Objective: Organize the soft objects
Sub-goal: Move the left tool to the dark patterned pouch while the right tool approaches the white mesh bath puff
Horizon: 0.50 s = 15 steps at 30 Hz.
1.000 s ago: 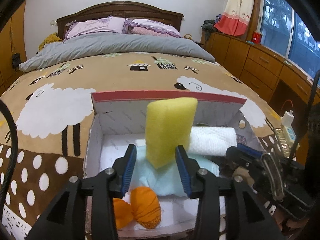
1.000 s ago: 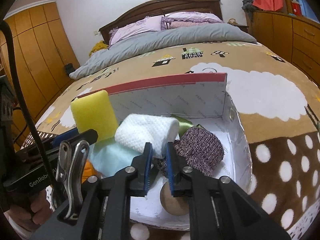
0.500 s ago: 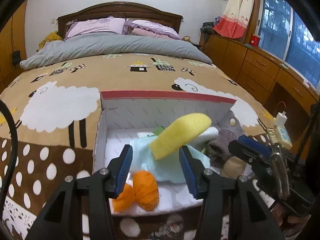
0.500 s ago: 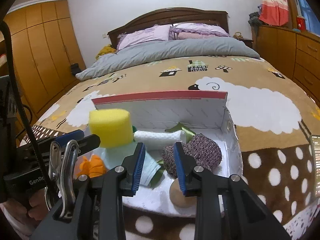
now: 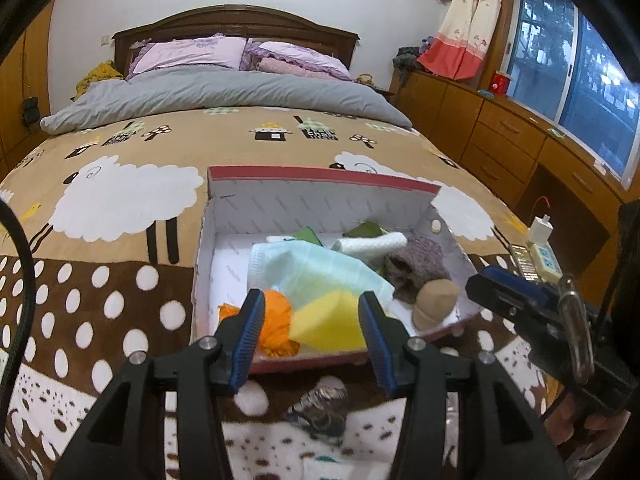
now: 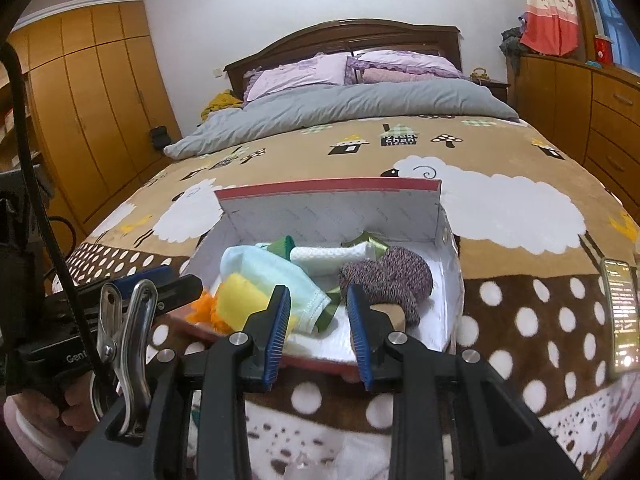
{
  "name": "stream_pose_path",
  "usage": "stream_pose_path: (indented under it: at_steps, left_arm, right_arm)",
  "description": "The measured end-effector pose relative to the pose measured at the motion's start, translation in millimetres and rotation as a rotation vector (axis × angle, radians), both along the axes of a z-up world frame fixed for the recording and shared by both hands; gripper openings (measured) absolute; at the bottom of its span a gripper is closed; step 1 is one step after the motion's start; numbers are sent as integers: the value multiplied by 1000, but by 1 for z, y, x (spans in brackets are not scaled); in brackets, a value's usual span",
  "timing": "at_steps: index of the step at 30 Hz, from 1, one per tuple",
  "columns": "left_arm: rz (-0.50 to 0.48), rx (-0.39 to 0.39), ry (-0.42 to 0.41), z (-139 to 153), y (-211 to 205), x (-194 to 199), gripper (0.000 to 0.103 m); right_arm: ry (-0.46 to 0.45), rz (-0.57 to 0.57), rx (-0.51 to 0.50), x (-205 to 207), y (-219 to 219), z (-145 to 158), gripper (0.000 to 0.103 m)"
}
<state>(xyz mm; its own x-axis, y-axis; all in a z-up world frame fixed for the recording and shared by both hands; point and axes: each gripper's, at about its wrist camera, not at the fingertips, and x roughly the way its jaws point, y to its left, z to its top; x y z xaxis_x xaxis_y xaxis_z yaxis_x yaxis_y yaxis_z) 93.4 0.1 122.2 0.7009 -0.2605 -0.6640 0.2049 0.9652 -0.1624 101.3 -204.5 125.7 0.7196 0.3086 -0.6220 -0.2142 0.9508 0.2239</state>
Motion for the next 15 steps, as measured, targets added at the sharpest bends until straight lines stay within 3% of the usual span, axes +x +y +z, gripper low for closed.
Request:
stream_pose_path:
  at_steps: [15]
  left_arm:
    - [-20,3,30,-7,-2,-32,51]
  right_arm:
    - [11,3,-25,-39,-8,3,31]
